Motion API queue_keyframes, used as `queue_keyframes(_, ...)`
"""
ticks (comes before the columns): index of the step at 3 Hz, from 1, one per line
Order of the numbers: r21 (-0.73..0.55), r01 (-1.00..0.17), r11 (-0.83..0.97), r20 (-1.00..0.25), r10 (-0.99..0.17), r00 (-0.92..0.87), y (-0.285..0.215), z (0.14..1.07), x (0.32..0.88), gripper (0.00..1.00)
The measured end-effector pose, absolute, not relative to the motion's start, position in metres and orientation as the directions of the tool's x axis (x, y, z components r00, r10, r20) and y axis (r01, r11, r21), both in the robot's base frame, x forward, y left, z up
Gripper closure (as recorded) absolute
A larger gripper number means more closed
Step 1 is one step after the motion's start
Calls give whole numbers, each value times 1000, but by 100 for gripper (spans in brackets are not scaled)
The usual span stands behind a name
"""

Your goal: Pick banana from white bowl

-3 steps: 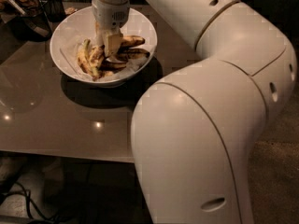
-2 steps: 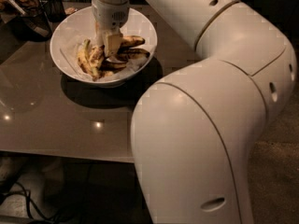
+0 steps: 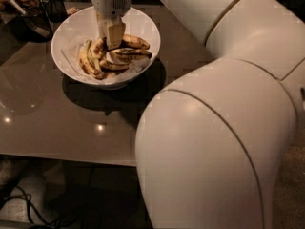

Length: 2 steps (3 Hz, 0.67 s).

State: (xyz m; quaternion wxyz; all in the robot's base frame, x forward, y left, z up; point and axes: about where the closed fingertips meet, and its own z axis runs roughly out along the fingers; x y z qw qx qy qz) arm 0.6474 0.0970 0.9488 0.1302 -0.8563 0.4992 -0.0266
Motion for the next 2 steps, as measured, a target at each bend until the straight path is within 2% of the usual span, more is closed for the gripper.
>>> queue_keyframes(1,-268,-852,-450,-27,-880,474,95,975,639,100)
queue_keyframes(2,-287,-846,-449,-32,-878,477,100,975,644,100)
